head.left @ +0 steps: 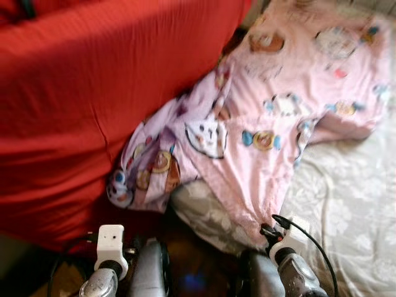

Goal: Clean up the room

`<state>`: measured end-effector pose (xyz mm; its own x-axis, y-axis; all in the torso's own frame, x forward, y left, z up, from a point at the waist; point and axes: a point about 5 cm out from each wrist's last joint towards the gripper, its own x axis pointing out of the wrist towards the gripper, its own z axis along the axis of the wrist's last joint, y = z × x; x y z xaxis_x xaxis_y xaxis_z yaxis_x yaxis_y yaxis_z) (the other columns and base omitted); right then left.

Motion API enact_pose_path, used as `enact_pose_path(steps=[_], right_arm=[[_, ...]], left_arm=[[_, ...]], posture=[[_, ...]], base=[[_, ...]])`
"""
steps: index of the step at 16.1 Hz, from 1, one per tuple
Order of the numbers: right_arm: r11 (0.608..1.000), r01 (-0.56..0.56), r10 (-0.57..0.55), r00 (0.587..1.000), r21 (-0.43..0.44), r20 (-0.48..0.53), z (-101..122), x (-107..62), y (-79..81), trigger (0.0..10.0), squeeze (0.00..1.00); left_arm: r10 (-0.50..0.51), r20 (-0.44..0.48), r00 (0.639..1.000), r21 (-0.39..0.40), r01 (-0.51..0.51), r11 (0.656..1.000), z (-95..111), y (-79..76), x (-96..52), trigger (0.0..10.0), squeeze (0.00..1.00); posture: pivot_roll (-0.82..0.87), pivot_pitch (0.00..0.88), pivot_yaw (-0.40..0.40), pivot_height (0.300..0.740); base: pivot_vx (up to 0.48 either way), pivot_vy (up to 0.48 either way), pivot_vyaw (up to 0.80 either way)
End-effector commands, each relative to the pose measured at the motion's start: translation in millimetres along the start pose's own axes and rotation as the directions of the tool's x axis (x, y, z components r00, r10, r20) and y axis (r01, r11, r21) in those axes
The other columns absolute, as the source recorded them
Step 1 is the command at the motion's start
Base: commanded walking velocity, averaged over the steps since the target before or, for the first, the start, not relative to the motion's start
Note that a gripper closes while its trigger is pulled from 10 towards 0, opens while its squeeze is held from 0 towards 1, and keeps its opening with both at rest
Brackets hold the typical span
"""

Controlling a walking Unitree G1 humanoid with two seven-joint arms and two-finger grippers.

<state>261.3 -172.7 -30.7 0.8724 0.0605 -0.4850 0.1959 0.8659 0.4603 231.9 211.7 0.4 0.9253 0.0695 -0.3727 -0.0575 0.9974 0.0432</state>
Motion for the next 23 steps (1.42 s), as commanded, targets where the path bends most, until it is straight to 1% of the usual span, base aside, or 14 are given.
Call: enact_pose_path(steps=[1,2,3,4,5,7,10,12,13,15,19,23], right_arm=[[1.000,-0.005,0.005,1.000,-0.020,-0.002,-5,-3.2,-2.2,0.0,0.00],[0.999,-0.012,0.011,1.000,-0.050,-0.004,-8,-5.3,-3.2,9.5,0.00],[0.998,-0.021,0.021,1.000,-0.065,-0.003,-11,-7.2,-4.0,10.0,0.00],[0.999,-0.010,0.011,1.000,-0.046,0.019,-14,-11.1,-8.0,10.0,0.00],[0.999,0.005,-0.003,0.999,-0.047,0.039,-17,-14.9,-11.4,10.0,0.00],[0.999,0.019,-0.018,0.999,-0.038,0.045,-21,-17.3,-13.4,10.0,0.00],[0.998,0.041,-0.038,0.998,-0.046,0.052,-23,-19.8,-16.2,10.0,0.00],[0.997,0.043,-0.038,0.996,-0.068,0.078,-15,-18.5,-18.0,10.0,0.00],[0.996,0.048,-0.042,0.996,-0.070,0.081,-13,-18.1,-18.9,10.0,0.00],[0.996,0.055,-0.047,0.994,-0.076,0.099,-5,-15.8,-20.1,10.0,0.00],[0.993,0.058,-0.047,0.994,-0.103,0.103,0,-14.0,-20.3,10.0,0.00],[0.992,0.058,-0.047,0.994,-0.110,0.101,-3,-14.0,-17.6,10.0,0.00]], left_arm=[[0.032,-0.060,0.998,0.010,-0.032,0.999,-16,6.6,-3.1,10.0,0.00],[0.046,-0.086,0.995,0.016,-0.045,0.999,-23,8.8,-2.2,10.0,0.00],[0.053,-0.104,0.993,0.018,-0.051,0.999,-27,9.9,-1.8,10.0,0.00],[0.063,-0.143,0.988,0.024,-0.060,0.998,-36,11.5,-0.5,10.0,0.00],[0.075,-0.175,0.982,0.044,-0.069,0.997,-44,13.3,-2.1,10.0,0.00],[0.086,-0.215,0.973,0.051,-0.077,0.996,-52,15.7,-3.9,10.0,0.00],[0.097,-0.271,0.958,0.043,-0.088,0.995,-64,16.9,-8.3,10.0,0.00],[0.104,-0.309,0.945,0.044,-0.095,0.994,-71,16.7,-10.1,10.0,0.00],[0.103,-0.318,0.942,0.048,-0.093,0.995,-73,16.3,-10.8,10.0,0.00],[0.108,-0.354,0.929,0.054,-0.095,0.994,-81,16.2,-15.7,10.0,0.00],[0.110,-0.388,0.915,0.052,-0.098,0.994,-88,15.0,-21.1,10.0,0.00],[0.108,-0.424,0.899,0.057,-0.093,0.994,-95,14.2,-25.6,10.0,0.00]], posture=[[0.09,0.065,-0.032,0.626],[0.08,0.043,-0.028,0.626],[0.06,0.023,-0.024,0.626],[0.05,0.000,-0.018,0.626],[0.04,0.000,-0.012,0.631],[0.03,0.000,-0.006,0.656],[0.01,0.000,0.001,0.681],[0.00,0.000,-0.001,0.711],[0.00,0.000,-0.002,0.716],[0.00,0.000,-0.009,0.740],[0.01,0.000,-0.020,0.740],[0.01,0.000,-0.018,0.740]], base=[[0.000,0.000,0.00],[0.000,0.000,0.00],[0.000,0.000,0.00],[0.000,0.000,0.00],[0.000,0.000,0.00],[0.000,0.000,0.00],[0.000,0.000,0.00],[0.000,0.000,0.00],[0.000,0.000,0.00],[0.000,0.000,0.00],[0.000,0.000,0.00],[0.000,0.000,0.00]])
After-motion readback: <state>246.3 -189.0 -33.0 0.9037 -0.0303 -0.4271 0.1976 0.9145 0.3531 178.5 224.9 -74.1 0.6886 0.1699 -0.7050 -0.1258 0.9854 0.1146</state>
